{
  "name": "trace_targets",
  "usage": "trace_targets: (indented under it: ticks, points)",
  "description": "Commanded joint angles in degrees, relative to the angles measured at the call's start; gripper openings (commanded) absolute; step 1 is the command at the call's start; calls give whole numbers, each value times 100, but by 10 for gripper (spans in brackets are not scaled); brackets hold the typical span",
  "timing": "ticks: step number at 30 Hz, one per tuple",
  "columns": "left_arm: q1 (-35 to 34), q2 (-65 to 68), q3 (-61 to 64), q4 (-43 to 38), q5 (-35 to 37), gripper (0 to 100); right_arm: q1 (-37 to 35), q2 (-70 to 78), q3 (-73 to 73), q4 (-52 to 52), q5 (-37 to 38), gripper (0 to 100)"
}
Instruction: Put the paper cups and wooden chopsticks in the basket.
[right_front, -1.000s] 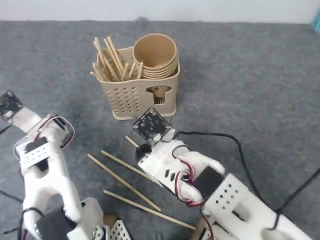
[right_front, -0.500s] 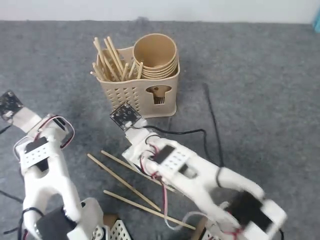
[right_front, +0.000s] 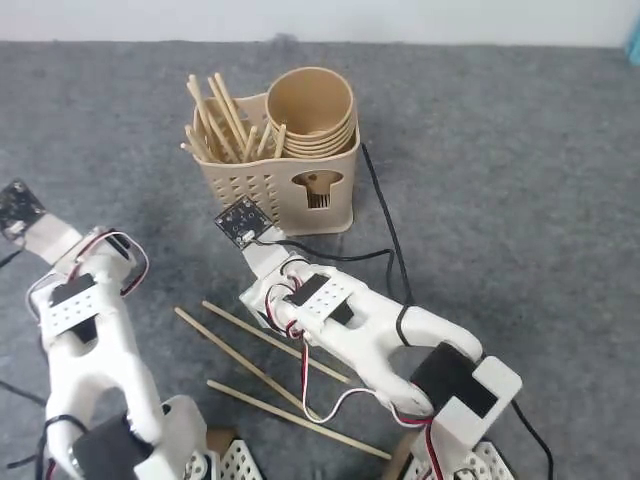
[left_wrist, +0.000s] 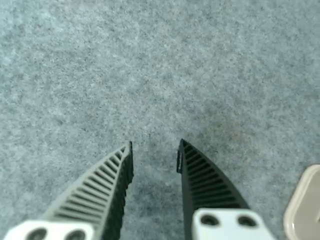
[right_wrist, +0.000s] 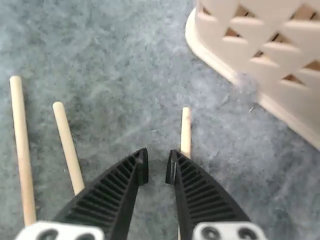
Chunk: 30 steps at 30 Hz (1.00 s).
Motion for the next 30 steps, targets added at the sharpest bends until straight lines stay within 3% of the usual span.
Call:
trace_targets:
  ticks: [1, 7, 12, 18, 30]
  points:
    - [0, 9, -242, -141, 44, 137, 145, -136, -220, -22, -35, 87]
    - [0, 9, -242, -132, 44, 137, 154, -1569, 9, 901, -62, 87]
    - [0, 9, -242, -132, 44, 137, 224, -2105, 466, 602, -35, 88]
    - [0, 9, -242, -132, 44, 137, 347, -1376, 510, -4, -26, 133]
    - [0, 9, -233, -132, 44, 137, 286, 48, -273, 13, -35, 136]
